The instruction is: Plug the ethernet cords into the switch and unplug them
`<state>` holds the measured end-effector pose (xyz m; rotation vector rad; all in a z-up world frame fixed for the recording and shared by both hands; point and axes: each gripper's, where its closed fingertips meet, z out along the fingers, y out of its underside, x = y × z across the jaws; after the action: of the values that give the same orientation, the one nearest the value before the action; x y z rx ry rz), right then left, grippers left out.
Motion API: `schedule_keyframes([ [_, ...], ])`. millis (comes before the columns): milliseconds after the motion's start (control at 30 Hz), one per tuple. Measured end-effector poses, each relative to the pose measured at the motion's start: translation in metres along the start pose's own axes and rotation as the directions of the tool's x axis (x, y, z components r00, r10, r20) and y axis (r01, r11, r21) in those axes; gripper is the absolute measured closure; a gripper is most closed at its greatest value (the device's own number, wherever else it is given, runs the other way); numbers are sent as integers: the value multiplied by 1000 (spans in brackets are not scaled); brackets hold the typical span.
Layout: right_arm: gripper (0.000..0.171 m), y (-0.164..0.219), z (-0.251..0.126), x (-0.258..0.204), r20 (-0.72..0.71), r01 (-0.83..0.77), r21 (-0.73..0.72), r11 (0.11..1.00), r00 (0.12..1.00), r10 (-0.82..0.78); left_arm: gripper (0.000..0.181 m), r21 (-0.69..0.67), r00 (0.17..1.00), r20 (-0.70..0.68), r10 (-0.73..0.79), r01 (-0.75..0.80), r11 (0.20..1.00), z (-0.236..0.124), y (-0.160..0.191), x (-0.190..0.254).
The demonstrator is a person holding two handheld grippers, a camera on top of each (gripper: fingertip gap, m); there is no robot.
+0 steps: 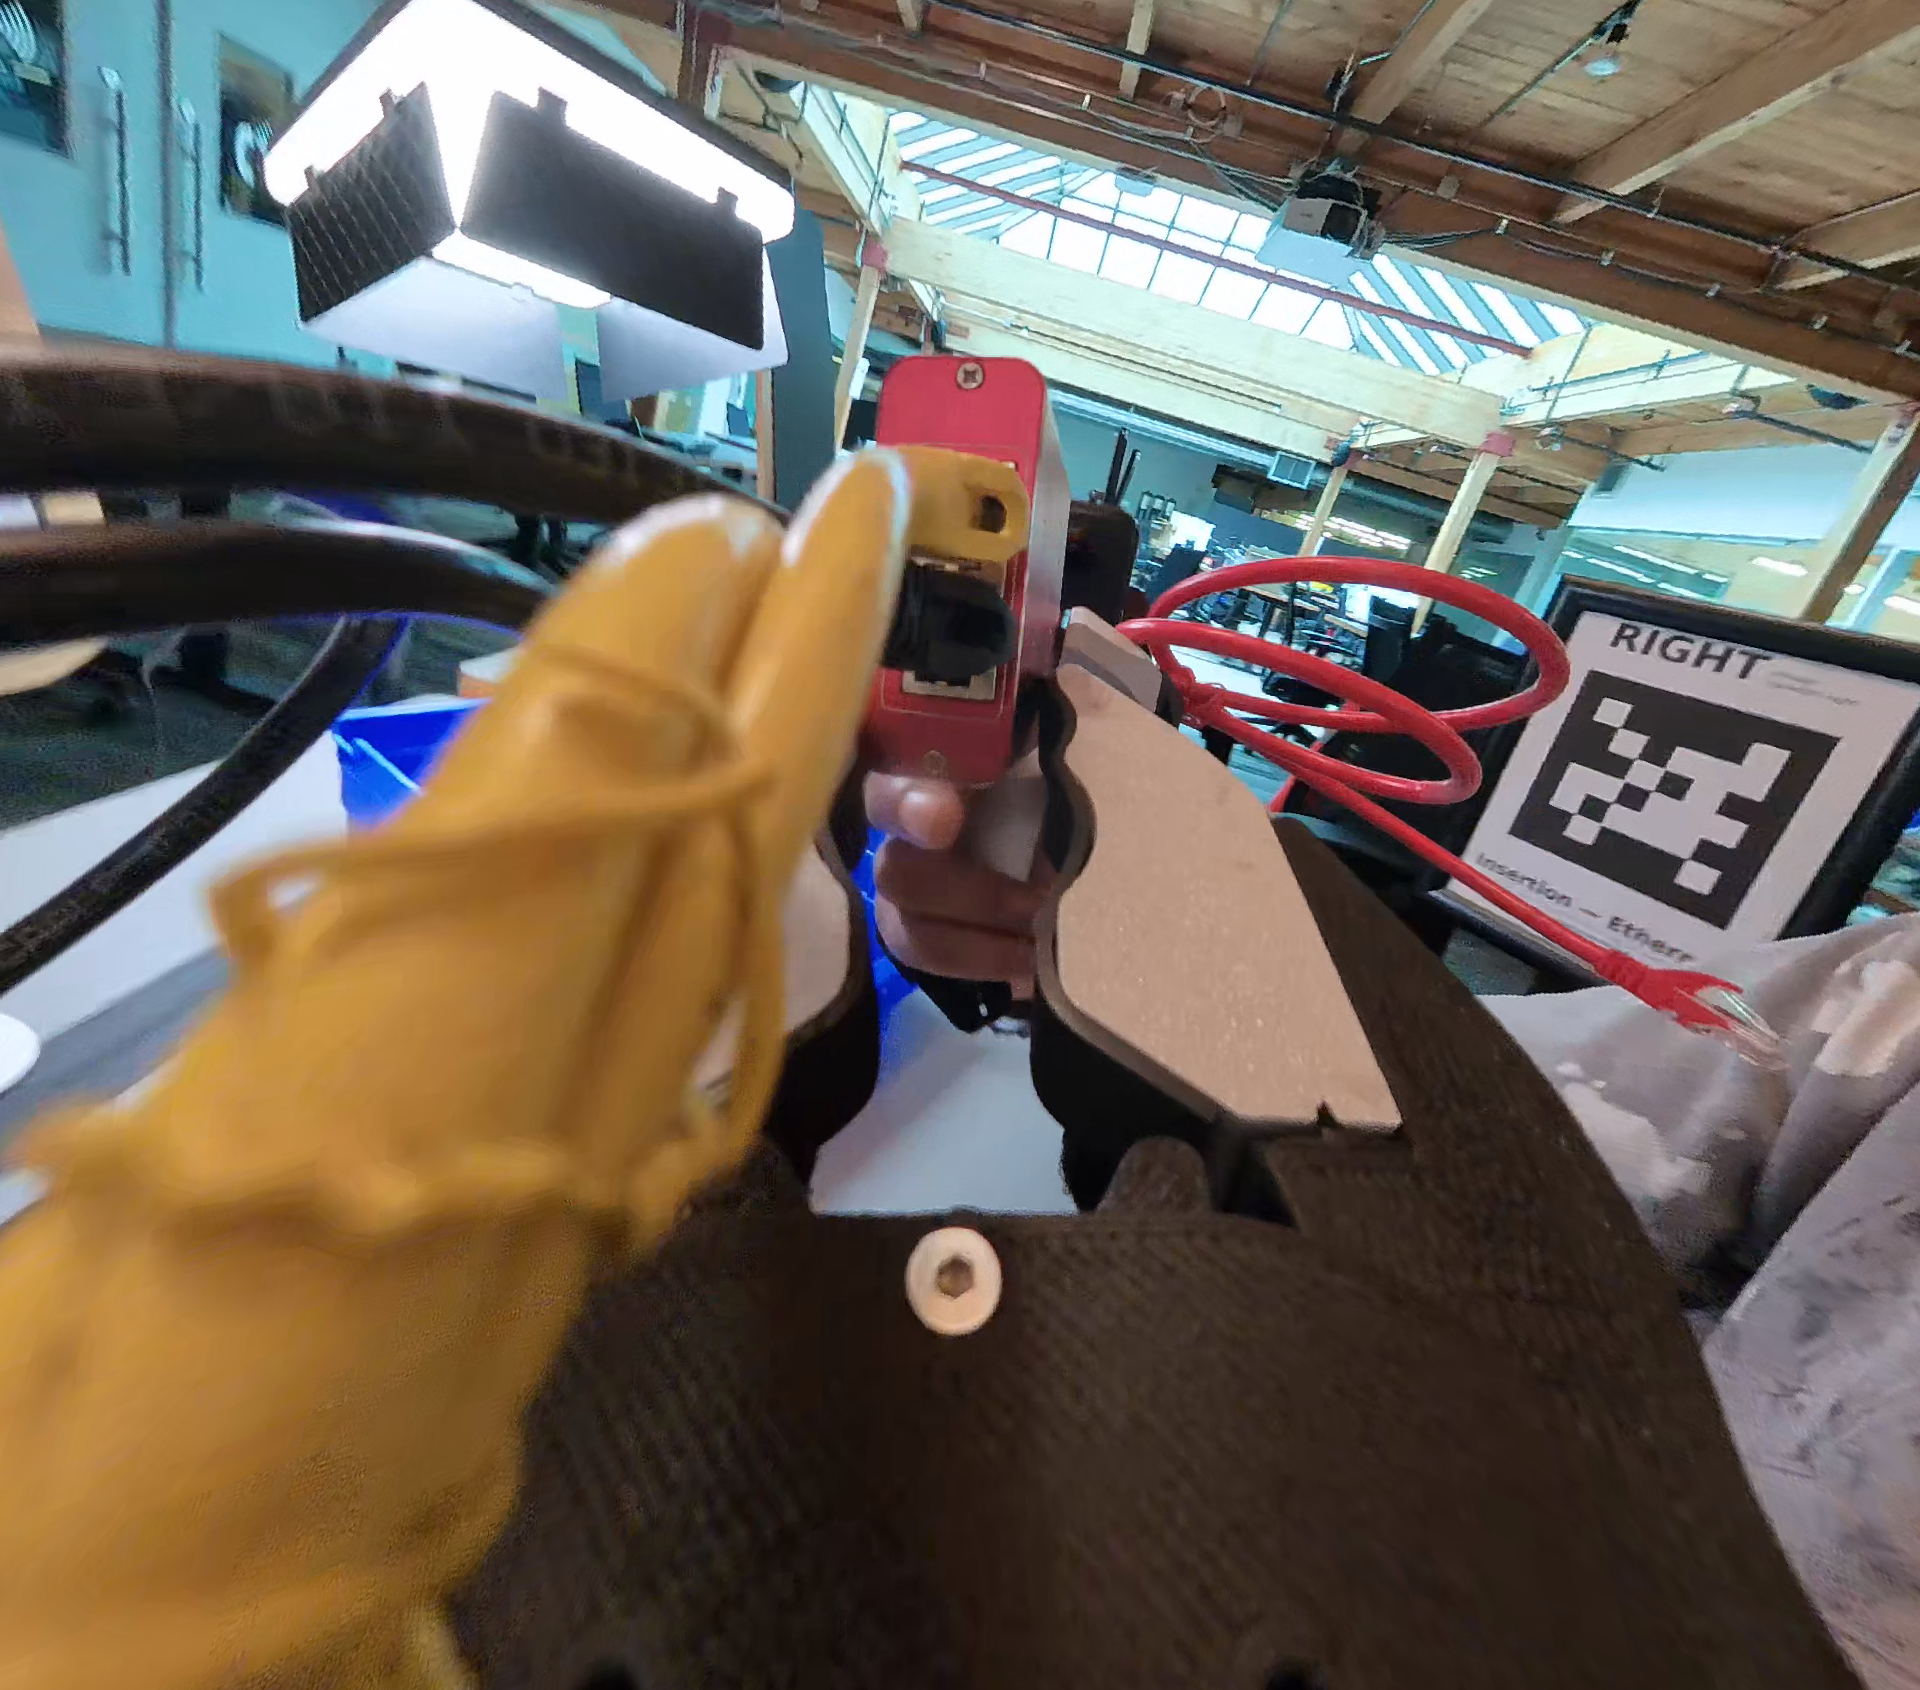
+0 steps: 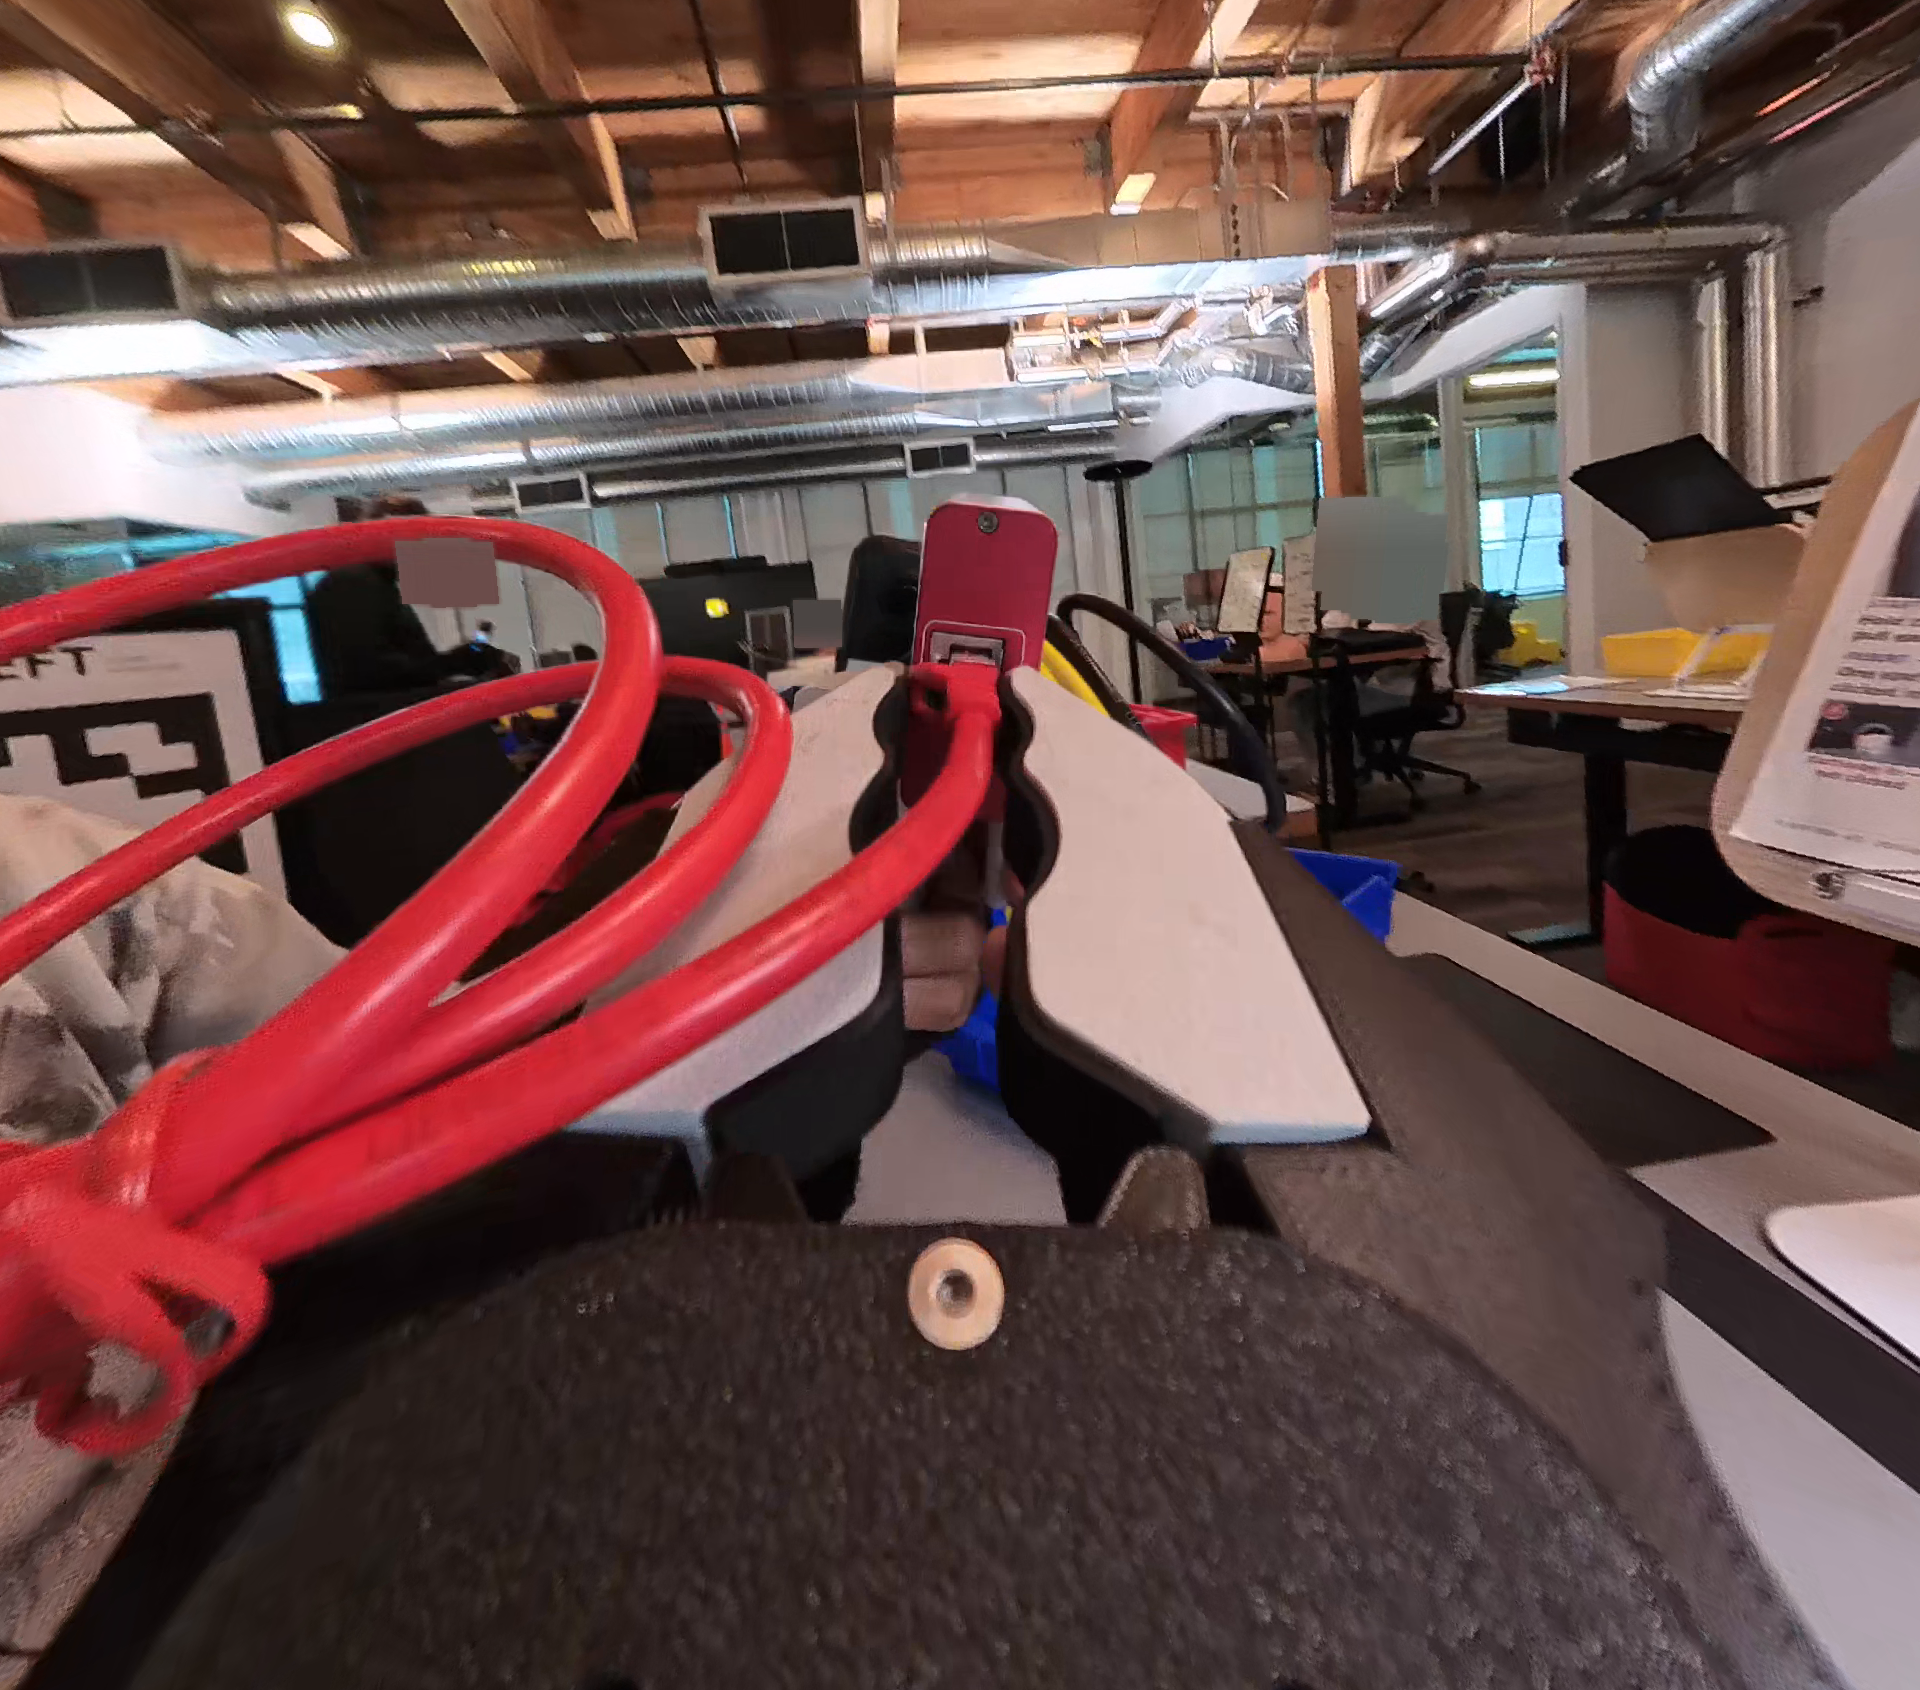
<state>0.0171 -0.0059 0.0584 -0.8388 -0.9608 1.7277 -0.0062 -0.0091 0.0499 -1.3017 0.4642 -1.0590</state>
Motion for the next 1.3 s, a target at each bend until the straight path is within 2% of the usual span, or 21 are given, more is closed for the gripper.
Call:
schedule_keyframes([
  [33, 156, 0, 1, -2, 17, -18, 19, 1000, 1000, 18, 154, 18, 1000, -2, 28, -28, 999, -1, -3, 2],
  [167, 154, 0, 3, -10, 96, -108, 83, 991, 990, 99, 148, 77, 991, -20, 136, -134, 988, -2, -11, 15],
  [267, 156, 3, 5, -10, 94, -104, 75, 992, 991, 97, 142, 88, 986, 2, 168, -167, 982, -3, -13, 15],
  [467, 157, 7, 6, -6, 45, -54, 65, 996, 998, 51, 141, 166, 996, 45, 75, -82, 983, -2, -15, 6],
  [633, 156, 10, 6, -1, 44, -107, 96, 990, 994, 103, 147, 223, 998, 56, 19, -31, 974, -5, -15, -1],
  [800, 157, 7, 2, 0, 109, -226, 167, 960, 972, 210, 147, 203, 997, 35, 63, -69, 977, -2, -15, 5],
  [967, 157, 2, -3, -2, 209, -342, 224, 912, 931, 298, 136, 145, 999, -27, -29, 32, 989, 1, -8, 4],
  [1033, 157, 6, -1, -3, 198, -317, 196, 928, 940, 279, 130, 132, 999, -30, -32, 35, 991, 3, -6, 5],
  [1167, 157, 8, 2, -6, 181, -283, 153, 947, 950, 255, 142, 129, 1000, -8, 23, -21, 991, -1, -6, 2],
  [1300, 157, 11, 7, -9, 180, -277, 116, 954, 950, 254, 146, 124, 993, -8, 115, -113, 986, -6, -10, 5],
])
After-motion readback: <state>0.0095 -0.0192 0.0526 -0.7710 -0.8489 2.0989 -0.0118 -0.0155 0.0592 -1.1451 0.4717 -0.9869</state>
